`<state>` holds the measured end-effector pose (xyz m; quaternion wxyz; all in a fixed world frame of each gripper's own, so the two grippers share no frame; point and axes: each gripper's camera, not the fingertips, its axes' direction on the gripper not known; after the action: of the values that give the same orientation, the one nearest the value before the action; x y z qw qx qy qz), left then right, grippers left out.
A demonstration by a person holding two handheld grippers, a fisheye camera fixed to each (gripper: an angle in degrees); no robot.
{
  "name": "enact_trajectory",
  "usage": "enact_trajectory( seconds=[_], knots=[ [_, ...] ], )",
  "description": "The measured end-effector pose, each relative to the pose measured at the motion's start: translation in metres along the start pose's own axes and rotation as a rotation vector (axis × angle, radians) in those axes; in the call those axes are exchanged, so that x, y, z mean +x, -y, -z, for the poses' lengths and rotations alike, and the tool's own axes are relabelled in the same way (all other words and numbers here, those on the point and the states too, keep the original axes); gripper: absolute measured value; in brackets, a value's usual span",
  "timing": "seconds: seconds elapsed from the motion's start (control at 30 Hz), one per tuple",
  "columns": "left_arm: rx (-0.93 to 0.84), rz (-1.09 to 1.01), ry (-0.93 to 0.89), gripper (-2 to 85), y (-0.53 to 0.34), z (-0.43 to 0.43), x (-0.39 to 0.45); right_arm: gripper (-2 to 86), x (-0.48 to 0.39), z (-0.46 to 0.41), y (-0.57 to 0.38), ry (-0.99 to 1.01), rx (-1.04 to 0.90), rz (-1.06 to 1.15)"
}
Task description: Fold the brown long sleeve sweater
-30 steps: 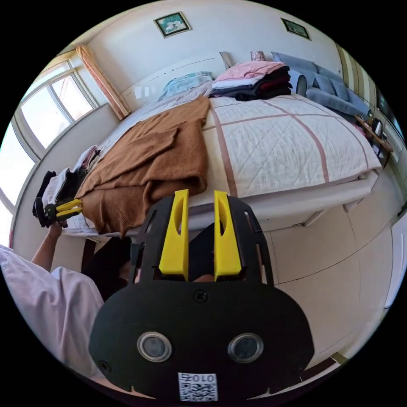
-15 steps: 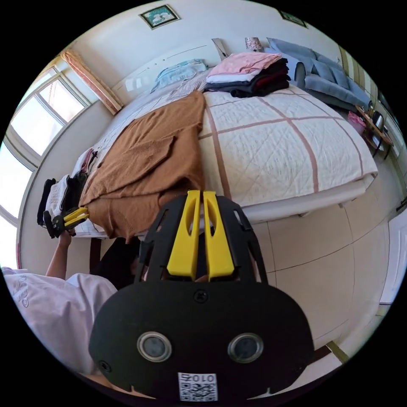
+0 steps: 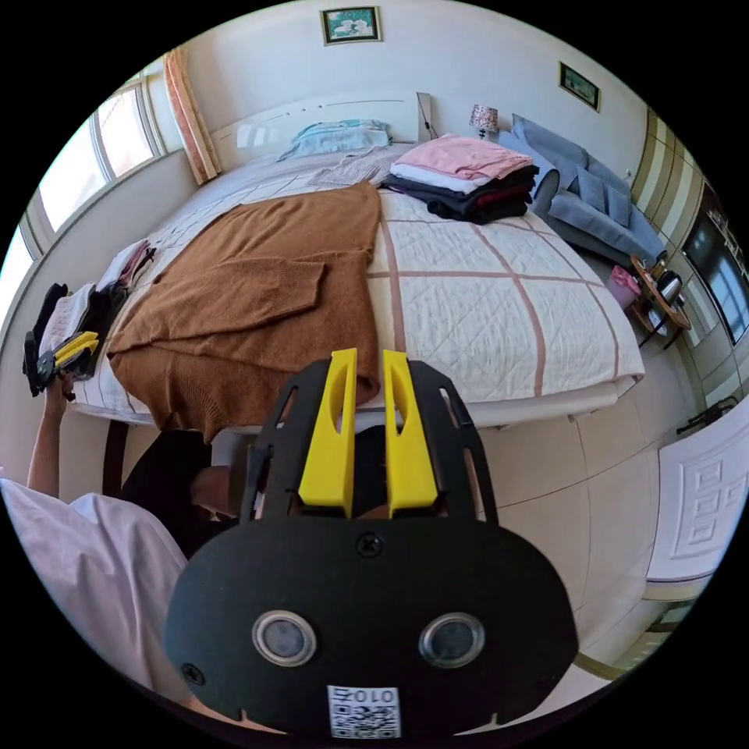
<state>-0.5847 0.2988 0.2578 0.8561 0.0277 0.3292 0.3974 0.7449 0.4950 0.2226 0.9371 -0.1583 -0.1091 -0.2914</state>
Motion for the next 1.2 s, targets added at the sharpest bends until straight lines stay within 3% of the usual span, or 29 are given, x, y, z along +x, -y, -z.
enact_trajectory(
  seconds=[0.17,0.27,0.4,0.57,0.67,0.83,1.03,1.13,1.2],
  knots=[
    [-0.167,0.222,-0.187,8.6,0.018,-0.048,-0.043,6.0,0.002,-0.017,0.018,0.004,-0.042,-0.020],
    [-0.144,0.253,-0.164,7.7,0.016,-0.050,-0.048,5.8,0.026,-0.020,0.009,0.036,-0.049,-0.101],
    [-0.129,0.279,-0.358,4.0,0.015,-0.065,-0.061,4.3,0.060,-0.019,-0.001,0.217,0.025,-0.230],
    [-0.120,0.306,-0.336,2.1,0.021,-0.065,-0.079,3.7,0.046,-0.037,0.015,0.181,-0.026,-0.165],
    [-0.205,0.296,-0.352,2.3,0.023,-0.082,-0.083,3.7,0.025,-0.062,0.026,0.081,-0.148,-0.067],
    [-0.189,0.283,-0.280,4.1,0.027,-0.070,-0.082,3.8,-0.001,-0.041,0.037,-0.052,-0.027,-0.029],
    [-0.087,0.219,-0.149,5.9,0.061,-0.032,-0.070,4.2,-0.042,-0.028,0.080,0.040,0.058,0.092],
    [-0.038,0.195,-0.242,6.4,0.079,-0.042,-0.068,4.3,-0.058,-0.041,0.105,0.134,0.082,0.123],
    [-0.135,0.212,-0.292,6.6,0.084,-0.073,-0.070,4.4,-0.068,-0.062,0.117,0.158,0.047,0.143]
  ],
)
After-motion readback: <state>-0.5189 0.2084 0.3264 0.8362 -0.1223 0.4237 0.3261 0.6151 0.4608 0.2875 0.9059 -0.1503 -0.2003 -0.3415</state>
